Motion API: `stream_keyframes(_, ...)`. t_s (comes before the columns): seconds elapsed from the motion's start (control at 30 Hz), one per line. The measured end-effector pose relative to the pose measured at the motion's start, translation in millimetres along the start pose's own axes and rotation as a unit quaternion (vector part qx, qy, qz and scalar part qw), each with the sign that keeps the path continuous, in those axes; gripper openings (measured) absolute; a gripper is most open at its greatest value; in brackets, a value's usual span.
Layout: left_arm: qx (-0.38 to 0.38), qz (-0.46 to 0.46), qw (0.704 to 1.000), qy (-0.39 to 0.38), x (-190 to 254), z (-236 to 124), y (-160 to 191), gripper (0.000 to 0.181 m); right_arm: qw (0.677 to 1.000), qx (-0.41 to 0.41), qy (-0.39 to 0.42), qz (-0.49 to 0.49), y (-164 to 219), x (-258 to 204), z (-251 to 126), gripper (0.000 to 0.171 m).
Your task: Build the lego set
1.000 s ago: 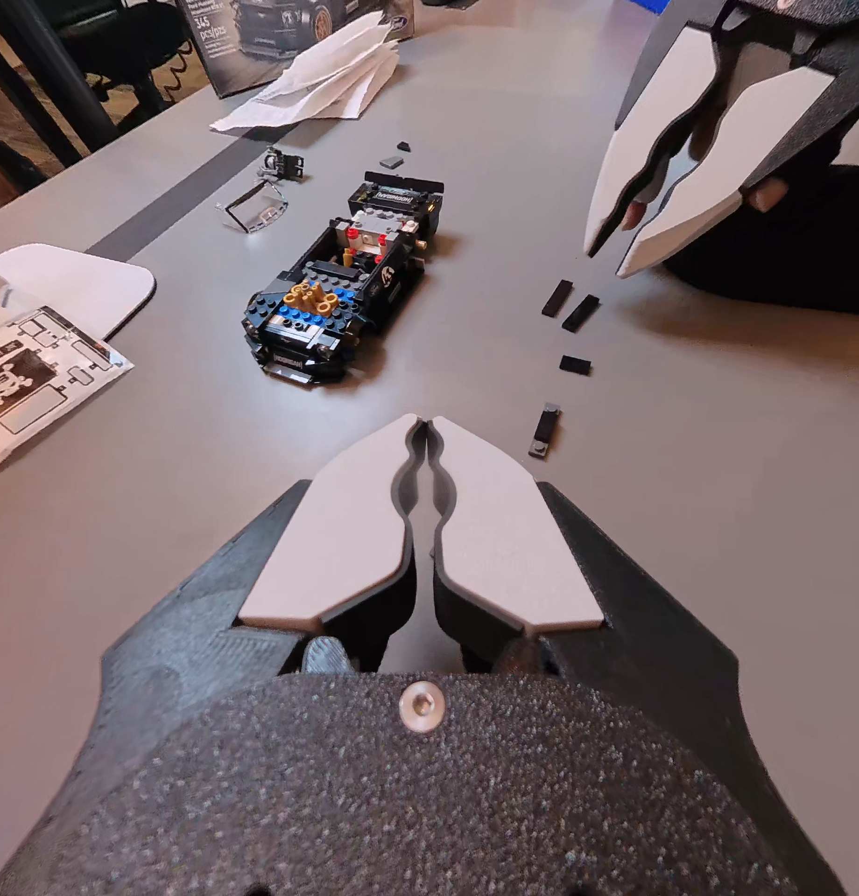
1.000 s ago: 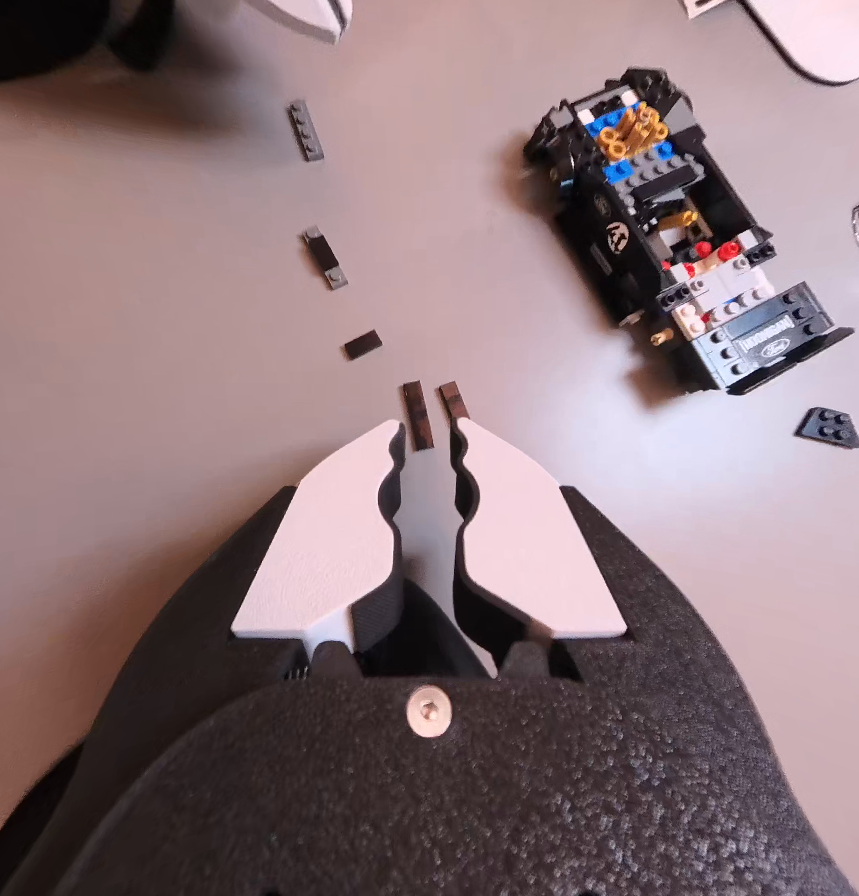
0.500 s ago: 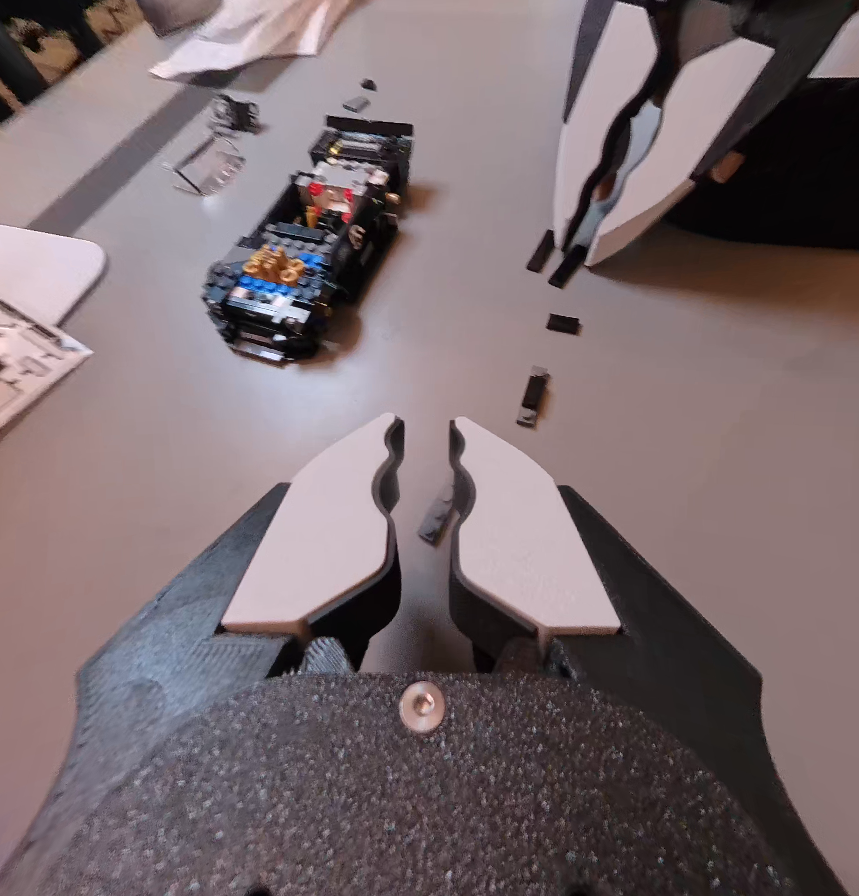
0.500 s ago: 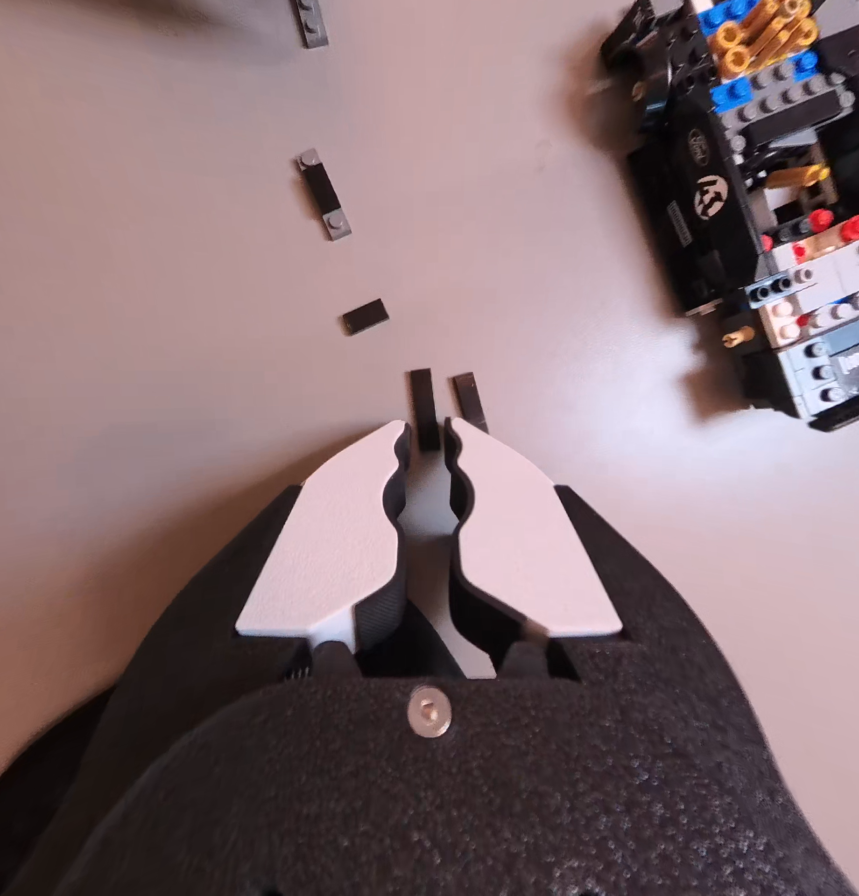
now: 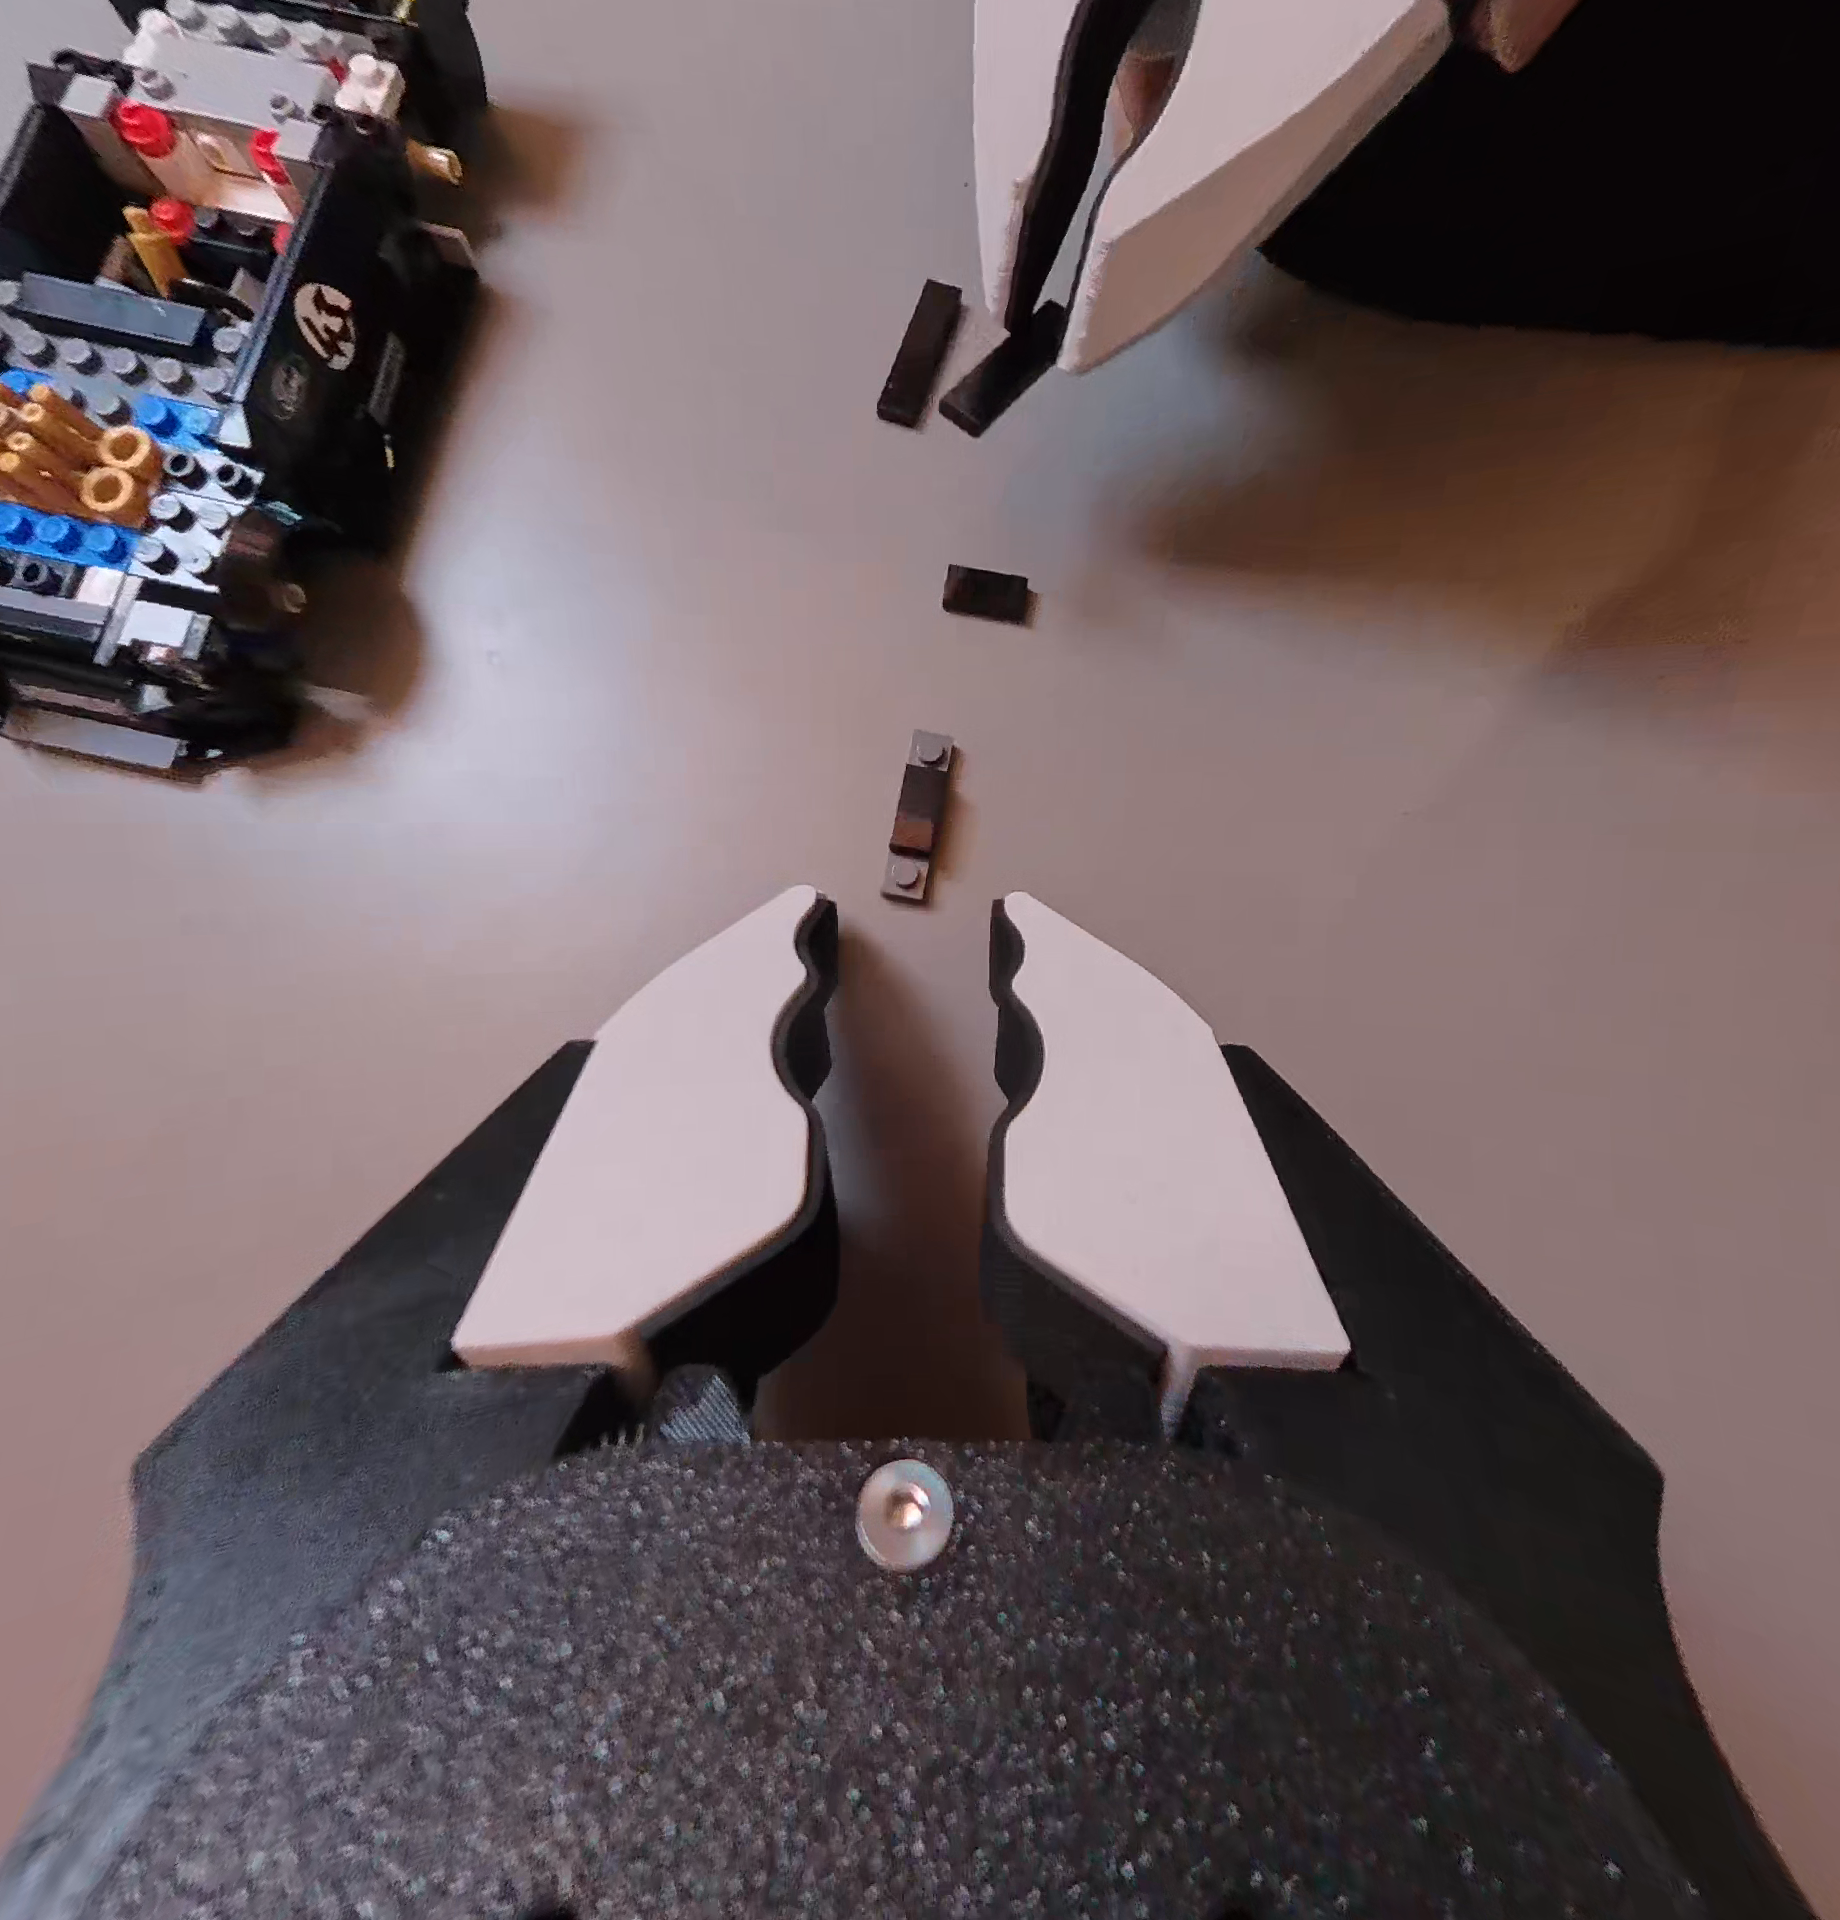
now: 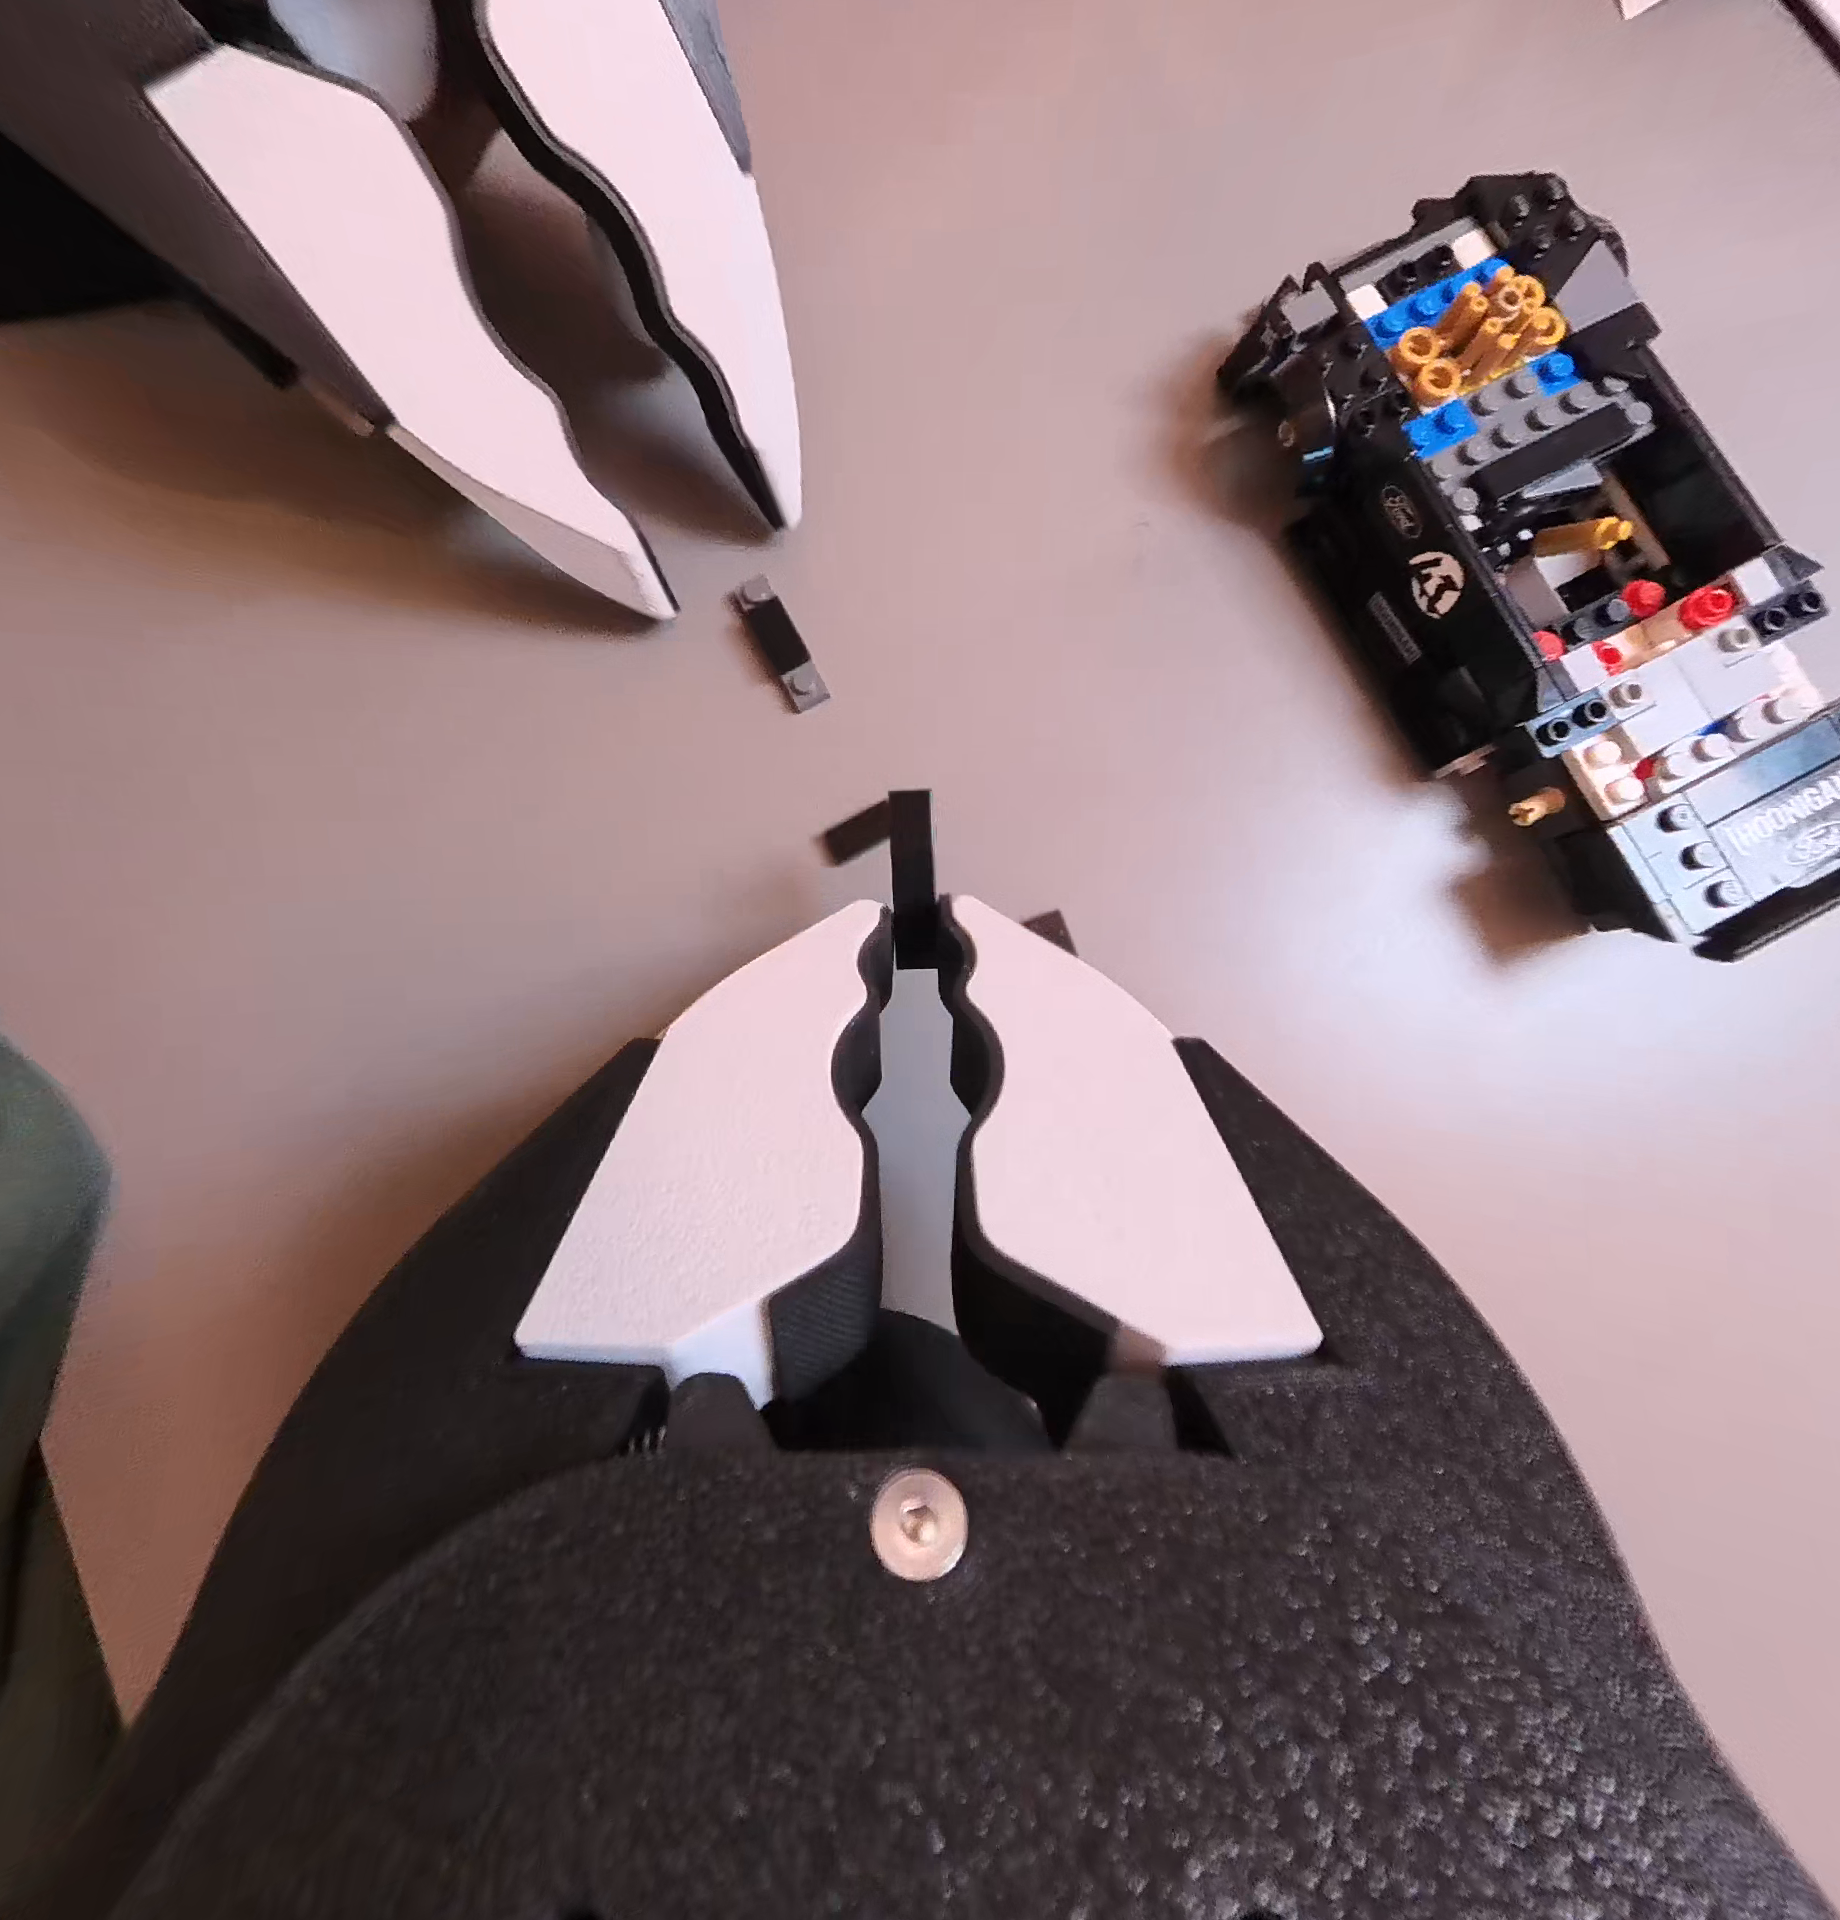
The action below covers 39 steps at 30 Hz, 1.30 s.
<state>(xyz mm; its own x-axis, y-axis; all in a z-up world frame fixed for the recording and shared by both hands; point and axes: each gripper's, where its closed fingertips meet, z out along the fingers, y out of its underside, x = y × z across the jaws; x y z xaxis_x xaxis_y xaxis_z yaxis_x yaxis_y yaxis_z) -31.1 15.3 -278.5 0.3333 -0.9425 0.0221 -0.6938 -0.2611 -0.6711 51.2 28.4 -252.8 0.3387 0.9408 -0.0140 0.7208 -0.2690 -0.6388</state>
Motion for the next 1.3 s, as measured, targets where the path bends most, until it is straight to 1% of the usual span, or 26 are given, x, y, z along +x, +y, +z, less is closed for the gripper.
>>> stream_keyframes(0.07, -0.014, 0.000, 1.000, 0.006, 3, 4, 2, 0.025, 1.000, 0.003, 0.001, 0.002, 1, -5, 2, 0.008)
stream_keyframes(0.13, -0.017, -0.001, 1.000, 0.007, 5, 5, 0, 0.019, 1.000, 0.006, 0.003, 0.006, 2, -7, 3, 0.008)
stream_keyframes(0.27, -0.022, -0.010, 1.000, 0.005, 8, 5, 0, 0.014, 1.000, 0.011, 0.000, 0.022, 3, -10, 4, 0.008)
stream_keyframes(0.4, -0.014, -0.027, 0.999, 0.037, 19, 5, -1, 0.021, 0.999, 0.010, 0.003, 0.032, 2, -11, 7, 0.008)
stream_keyframes(0.6, 0.012, -0.042, 0.997, 0.059, 23, -2, -4, 0.021, 1.000, 0.002, 0.004, 0.029, -6, -13, 17, 0.008)
stream_keyframes(0.77, 0.024, -0.047, 0.998, 0.033, 10, -3, -5, 0.022, 0.999, -0.021, 0.000, 0.032, -17, -14, 31, 0.008)
stream_keyframes(0.9, 0.027, -0.021, 0.999, 0.021, -3, -4, -8, 0.024, 0.998, -0.049, 0.001, 0.046, -21, -18, 42, 0.008)
stream_keyframes(1.0, 0.030, -0.014, 0.998, 0.046, -6, -2, -11, 0.023, 0.997, -0.060, 0.011, 0.049, -19, -17, 46, 0.008)
stream_keyframes(1.13, 0.023, -0.007, 0.997, 0.075, -10, 4, -14, 0.015, 0.996, -0.064, 0.009, 0.054, -20, -19, 48, 0.008)
stream_keyframes(1.2, 0.021, -0.020, 0.996, 0.080, -15, 6, -17, 0.009, 0.996, -0.067, 0.010, 0.054, -20, -19, 48, 0.008)
stream_keyframes(1.3, 0.018, -0.064, 0.992, 0.105, -19, 8, -20, 0.009, 0.996, -0.072, 0.010, 0.055, -19, -18, 49, 0.008)
